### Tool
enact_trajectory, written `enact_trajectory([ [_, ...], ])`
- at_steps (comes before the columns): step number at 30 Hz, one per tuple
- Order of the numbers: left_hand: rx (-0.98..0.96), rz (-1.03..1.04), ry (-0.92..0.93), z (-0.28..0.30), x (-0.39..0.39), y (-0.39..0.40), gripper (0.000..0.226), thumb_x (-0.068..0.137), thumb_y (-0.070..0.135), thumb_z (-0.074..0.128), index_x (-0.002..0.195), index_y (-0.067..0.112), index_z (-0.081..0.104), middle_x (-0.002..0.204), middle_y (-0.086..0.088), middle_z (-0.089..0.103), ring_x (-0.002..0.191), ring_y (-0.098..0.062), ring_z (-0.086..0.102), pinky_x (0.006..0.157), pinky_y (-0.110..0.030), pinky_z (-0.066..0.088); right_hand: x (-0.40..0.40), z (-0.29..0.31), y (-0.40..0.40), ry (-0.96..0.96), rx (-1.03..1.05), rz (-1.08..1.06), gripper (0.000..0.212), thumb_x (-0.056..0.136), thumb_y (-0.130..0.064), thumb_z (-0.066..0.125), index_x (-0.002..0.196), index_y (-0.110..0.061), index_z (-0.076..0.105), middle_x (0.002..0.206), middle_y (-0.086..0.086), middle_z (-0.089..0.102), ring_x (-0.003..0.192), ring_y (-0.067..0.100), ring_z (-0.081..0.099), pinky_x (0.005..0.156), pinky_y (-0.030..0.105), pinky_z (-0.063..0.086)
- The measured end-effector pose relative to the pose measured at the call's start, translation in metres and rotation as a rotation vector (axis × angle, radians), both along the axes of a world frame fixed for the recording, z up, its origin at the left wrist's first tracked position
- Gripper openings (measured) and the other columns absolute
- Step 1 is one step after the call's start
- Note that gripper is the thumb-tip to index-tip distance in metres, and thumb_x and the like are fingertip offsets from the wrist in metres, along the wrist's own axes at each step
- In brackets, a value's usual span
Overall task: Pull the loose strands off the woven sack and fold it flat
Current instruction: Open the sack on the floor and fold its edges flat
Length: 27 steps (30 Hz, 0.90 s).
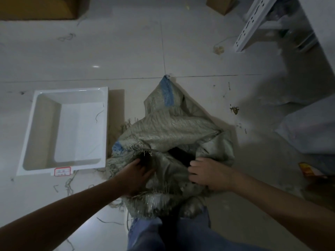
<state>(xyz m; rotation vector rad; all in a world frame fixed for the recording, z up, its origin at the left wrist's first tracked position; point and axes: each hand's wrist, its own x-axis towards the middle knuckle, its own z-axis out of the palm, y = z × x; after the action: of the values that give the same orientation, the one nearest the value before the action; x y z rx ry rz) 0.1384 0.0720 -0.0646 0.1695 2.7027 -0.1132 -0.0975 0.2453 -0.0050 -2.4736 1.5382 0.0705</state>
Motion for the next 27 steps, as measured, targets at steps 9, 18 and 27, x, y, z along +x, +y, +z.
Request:
enact_trajectory([
  [9,0.054,0.164,0.389,0.044,-0.049,0.004,0.073,0.07,0.028,0.065,0.136,0.028,0.035,0.127,-0.019,0.062,0.117,-0.031,0.061,0.098,-0.045,0.048,-0.013,0.028,0.005,-0.291,-0.335,-0.218,0.021,0.102,-0.022,0.034,0.109,-0.01,0.05,0.11,0.016,0.068,0.117,0.03,0.053,0.106,0.035,0.042],
  [18,0.601,0.61,0.483,0.074,-0.072,-0.033,0.041,0.078,0.041,0.045,0.111,0.024,0.026,0.088,-0.014,0.071,0.074,-0.029,0.069,0.061,-0.028,0.047,-0.051,0.047,-0.008,-0.292,-0.231,-0.476,0.066,0.085,-0.067,0.028,0.112,-0.009,0.042,0.106,0.005,0.042,0.089,0.02,0.046,0.077,0.029,0.034],
  [27,0.183,0.1,0.341,0.105,-0.054,-0.075,0.104,0.052,0.083,0.057,0.13,0.014,0.043,0.103,-0.001,0.071,0.084,-0.015,0.07,0.074,-0.021,0.054,-0.076,0.06,-0.013,-0.07,0.019,-0.473,0.088,0.077,-0.079,0.024,0.142,-0.022,0.038,0.106,-0.012,0.047,0.097,0.005,0.035,0.076,0.02,0.019],
])
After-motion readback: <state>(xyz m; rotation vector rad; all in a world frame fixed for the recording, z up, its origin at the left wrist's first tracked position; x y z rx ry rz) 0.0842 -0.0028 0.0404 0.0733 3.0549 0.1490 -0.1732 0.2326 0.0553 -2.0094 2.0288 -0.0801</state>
